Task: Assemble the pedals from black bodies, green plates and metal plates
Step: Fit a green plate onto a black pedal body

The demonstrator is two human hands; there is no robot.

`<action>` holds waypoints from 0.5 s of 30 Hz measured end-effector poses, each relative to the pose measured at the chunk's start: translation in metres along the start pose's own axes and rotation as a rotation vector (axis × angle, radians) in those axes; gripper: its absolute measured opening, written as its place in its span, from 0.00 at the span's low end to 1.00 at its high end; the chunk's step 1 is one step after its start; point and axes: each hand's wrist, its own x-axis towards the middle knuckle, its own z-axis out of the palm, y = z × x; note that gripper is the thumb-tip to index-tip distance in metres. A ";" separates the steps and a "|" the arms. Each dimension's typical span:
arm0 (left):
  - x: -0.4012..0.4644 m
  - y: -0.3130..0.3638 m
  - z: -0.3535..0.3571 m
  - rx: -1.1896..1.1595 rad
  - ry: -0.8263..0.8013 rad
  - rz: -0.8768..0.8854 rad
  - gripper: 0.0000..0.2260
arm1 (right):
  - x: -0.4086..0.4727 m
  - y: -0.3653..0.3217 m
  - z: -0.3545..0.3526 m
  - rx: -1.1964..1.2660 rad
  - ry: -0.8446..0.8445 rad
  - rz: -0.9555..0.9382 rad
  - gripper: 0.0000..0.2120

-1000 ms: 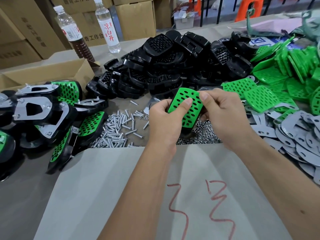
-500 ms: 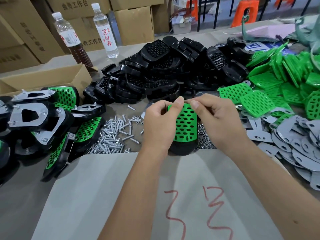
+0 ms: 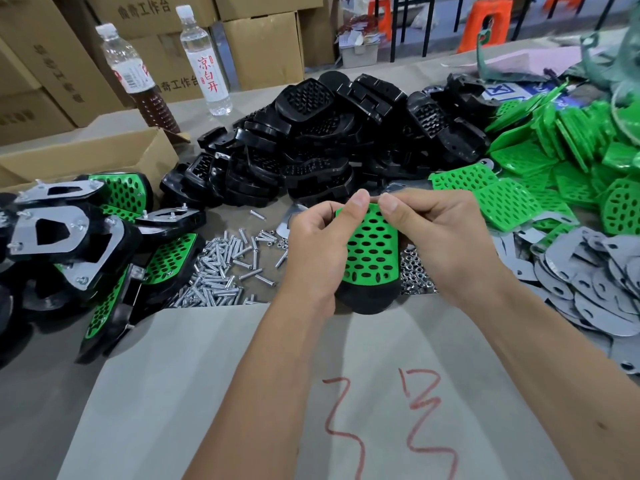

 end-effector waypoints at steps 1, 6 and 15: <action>0.000 0.000 -0.001 -0.004 0.000 -0.009 0.21 | 0.000 0.001 0.001 0.001 -0.003 0.004 0.08; 0.001 -0.003 0.006 0.046 0.053 -0.014 0.18 | 0.001 0.006 0.005 -0.072 0.095 -0.002 0.07; 0.004 -0.004 0.001 0.073 0.059 -0.020 0.16 | 0.005 0.007 0.003 -0.111 0.136 -0.023 0.08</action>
